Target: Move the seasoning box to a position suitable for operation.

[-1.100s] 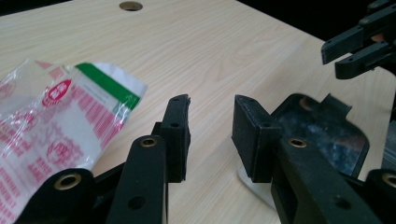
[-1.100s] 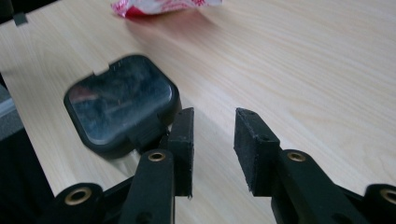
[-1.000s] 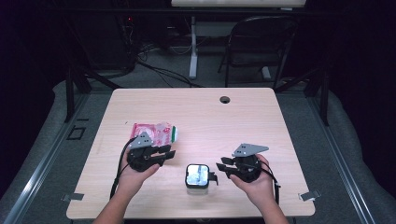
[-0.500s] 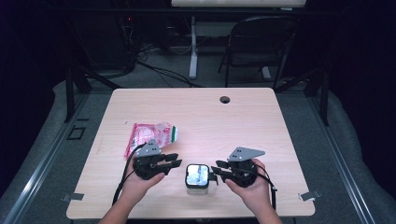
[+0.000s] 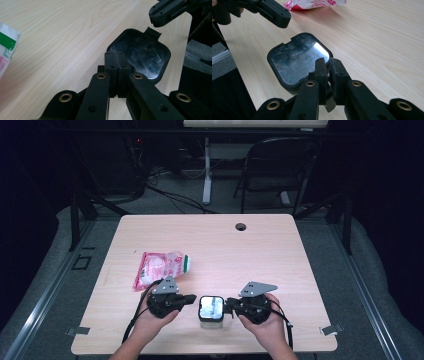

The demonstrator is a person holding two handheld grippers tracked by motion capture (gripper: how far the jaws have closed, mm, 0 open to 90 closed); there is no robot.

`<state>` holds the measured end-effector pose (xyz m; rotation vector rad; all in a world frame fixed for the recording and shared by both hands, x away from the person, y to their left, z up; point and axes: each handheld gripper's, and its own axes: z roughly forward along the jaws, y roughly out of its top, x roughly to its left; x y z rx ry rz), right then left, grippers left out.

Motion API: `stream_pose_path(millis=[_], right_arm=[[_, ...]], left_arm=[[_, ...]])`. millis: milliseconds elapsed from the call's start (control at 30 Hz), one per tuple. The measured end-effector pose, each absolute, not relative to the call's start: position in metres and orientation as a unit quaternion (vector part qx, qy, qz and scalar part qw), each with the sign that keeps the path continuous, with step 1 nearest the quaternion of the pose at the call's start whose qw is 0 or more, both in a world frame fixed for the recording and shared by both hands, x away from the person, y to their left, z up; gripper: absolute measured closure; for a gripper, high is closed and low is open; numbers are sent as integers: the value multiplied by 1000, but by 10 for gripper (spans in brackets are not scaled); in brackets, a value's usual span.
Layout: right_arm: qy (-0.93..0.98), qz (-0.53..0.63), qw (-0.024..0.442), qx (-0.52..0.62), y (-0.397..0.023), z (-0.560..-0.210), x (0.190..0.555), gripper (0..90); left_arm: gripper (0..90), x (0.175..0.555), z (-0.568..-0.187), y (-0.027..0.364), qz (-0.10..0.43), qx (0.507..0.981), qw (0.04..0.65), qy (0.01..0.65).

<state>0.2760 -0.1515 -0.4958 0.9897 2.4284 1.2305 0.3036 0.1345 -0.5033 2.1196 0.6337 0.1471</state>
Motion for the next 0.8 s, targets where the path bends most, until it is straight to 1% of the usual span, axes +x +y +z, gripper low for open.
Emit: stream_pose_path(millis=[800], right_arm=[[831, 426, 114, 340, -154, -502, 276, 846]], left_arm=[[900, 303, -519, 128, 29, 882, 408, 233]])
